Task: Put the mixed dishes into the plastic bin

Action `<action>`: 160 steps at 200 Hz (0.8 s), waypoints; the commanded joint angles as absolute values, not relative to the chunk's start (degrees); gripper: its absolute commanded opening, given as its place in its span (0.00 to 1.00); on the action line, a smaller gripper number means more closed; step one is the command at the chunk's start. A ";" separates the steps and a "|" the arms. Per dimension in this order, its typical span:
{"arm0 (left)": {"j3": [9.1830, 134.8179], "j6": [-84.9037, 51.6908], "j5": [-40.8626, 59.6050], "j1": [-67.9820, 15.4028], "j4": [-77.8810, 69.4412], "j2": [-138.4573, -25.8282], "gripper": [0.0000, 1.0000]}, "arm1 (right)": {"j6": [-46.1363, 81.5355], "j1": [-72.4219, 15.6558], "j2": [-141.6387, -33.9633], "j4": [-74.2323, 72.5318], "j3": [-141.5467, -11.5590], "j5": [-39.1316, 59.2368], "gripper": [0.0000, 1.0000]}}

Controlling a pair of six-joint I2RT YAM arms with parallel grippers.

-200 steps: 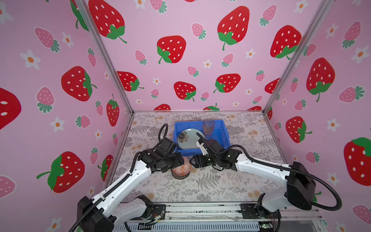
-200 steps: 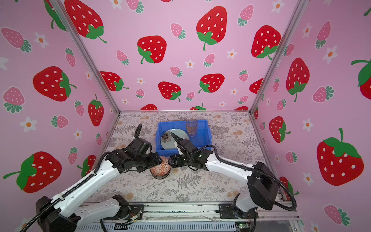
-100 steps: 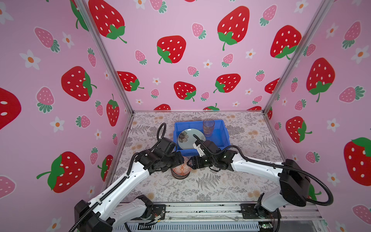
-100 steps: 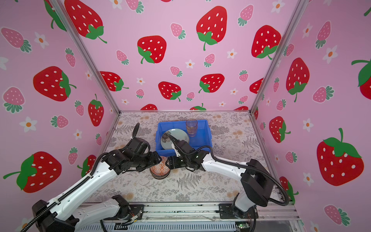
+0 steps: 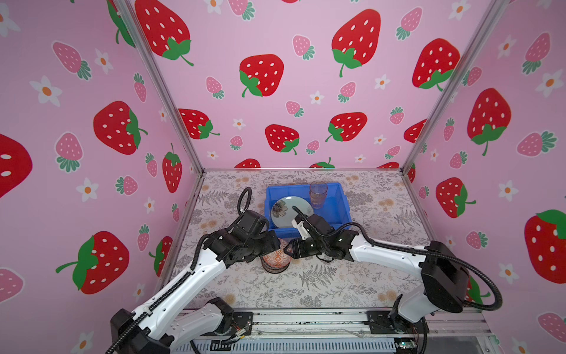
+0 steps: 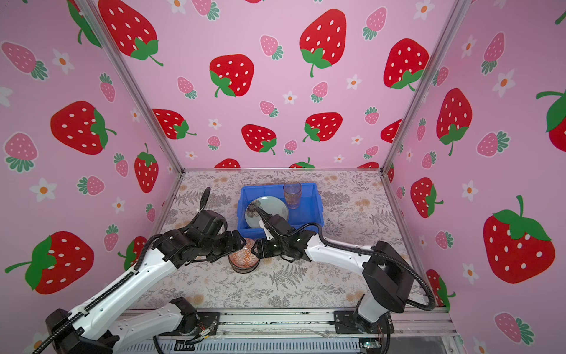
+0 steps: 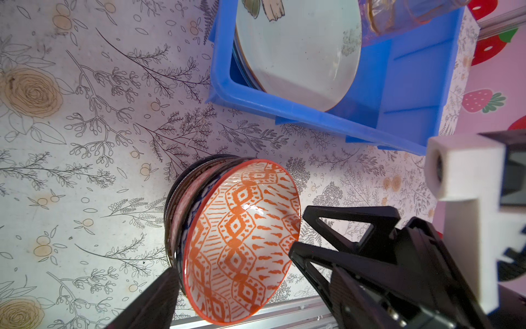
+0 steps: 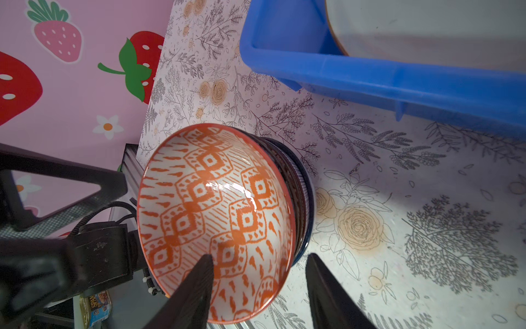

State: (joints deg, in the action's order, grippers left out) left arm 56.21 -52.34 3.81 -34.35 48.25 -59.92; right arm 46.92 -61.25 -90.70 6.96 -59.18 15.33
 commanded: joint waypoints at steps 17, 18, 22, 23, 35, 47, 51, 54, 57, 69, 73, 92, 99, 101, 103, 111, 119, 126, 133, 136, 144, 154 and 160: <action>57.53 -52.34 2.64 -33.84 49.59 -59.04 0.86 | 47.69 -61.62 -92.36 6.19 -60.15 15.74 0.52; 57.50 -52.32 2.64 -33.84 49.58 -59.05 0.86 | 47.71 -61.62 -92.37 6.13 -60.18 15.78 0.52; 57.50 -52.23 2.64 -33.82 49.64 -59.03 0.86 | 47.65 -61.62 -92.42 6.15 -60.20 15.75 0.51; 57.49 -52.22 2.64 -33.78 49.65 -59.00 0.86 | 47.69 -61.62 -92.44 6.10 -60.20 15.74 0.50; 57.33 -52.29 2.64 -33.75 49.61 -58.89 0.86 | 47.66 -61.66 -92.62 6.06 -60.29 15.77 0.47; 57.20 -52.21 2.72 -33.53 49.57 -58.87 0.86 | 47.65 -61.61 -92.77 6.10 -60.47 15.81 0.44; 57.19 -52.21 2.72 -33.57 49.52 -58.85 0.86 | 47.63 -61.62 -92.95 6.15 -60.48 15.82 0.44; 57.06 -52.13 2.72 -33.53 49.56 -58.78 0.86 | 47.54 -61.61 -92.97 6.13 -60.58 15.82 0.43; 57.10 -52.12 2.72 -33.45 49.45 -58.76 0.86 | 47.49 -61.61 -93.01 6.13 -60.64 15.89 0.43; 56.90 -52.21 2.79 -33.40 49.24 -58.63 0.86 | 47.42 -61.63 -93.18 6.05 -60.72 16.04 0.39; 56.87 -52.12 2.81 -33.35 49.25 -58.70 0.86 | 47.42 -61.61 -93.24 6.04 -60.73 16.02 0.38; 56.86 -51.99 2.89 -33.21 49.20 -58.72 0.87 | 47.38 -61.61 -93.43 6.14 -60.86 15.91 0.35; 56.78 -51.92 2.90 -33.12 49.13 -58.77 0.86 | 47.32 -61.64 -93.62 6.15 -60.83 15.92 0.34; 56.78 -51.87 2.97 -33.17 49.13 -58.84 0.86 | 47.36 -61.62 -93.61 6.17 -60.89 15.91 0.34; 56.73 -51.86 2.98 -33.12 49.13 -58.81 0.86 | 47.37 -61.61 -93.60 6.18 -60.92 15.93 0.34; 56.57 -51.86 3.07 -33.05 49.04 -58.89 0.87 | 47.29 -61.67 -93.69 6.23 -60.91 15.91 0.32; 56.37 -51.86 3.31 -32.95 48.87 -58.94 0.87 | 47.33 -61.61 -93.72 6.20 -60.97 15.85 0.31; 56.26 -51.90 3.42 -32.87 48.74 -59.04 0.87 | 47.25 -61.61 -93.78 6.22 -60.94 15.82 0.30; 56.09 -51.86 3.43 -32.82 48.62 -59.01 0.87 | 47.24 -61.61 -93.78 6.32 -61.06 15.82 0.29; 56.06 -51.86 3.49 -32.82 48.61 -58.98 0.87 | 47.28 -61.61 -93.78 6.34 -61.03 15.77 0.28; 55.99 -51.90 3.51 -32.73 48.52 -58.94 0.87 | 47.18 -61.67 -93.78 6.50 -61.13 15.80 0.27; 55.79 -51.79 3.52 -32.68 48.51 -58.91 0.87 | 47.11 -61.62 -93.78 6.59 -61.17 15.74 0.25; 55.81 -51.77 3.60 -32.57 48.51 -58.85 0.87 | 47.09 -61.61 -93.70 6.59 -61.17 15.65 0.24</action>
State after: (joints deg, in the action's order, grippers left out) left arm 56.16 -52.29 3.66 -32.99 48.21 -59.48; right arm 46.87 -61.28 -93.27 6.52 -59.64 15.68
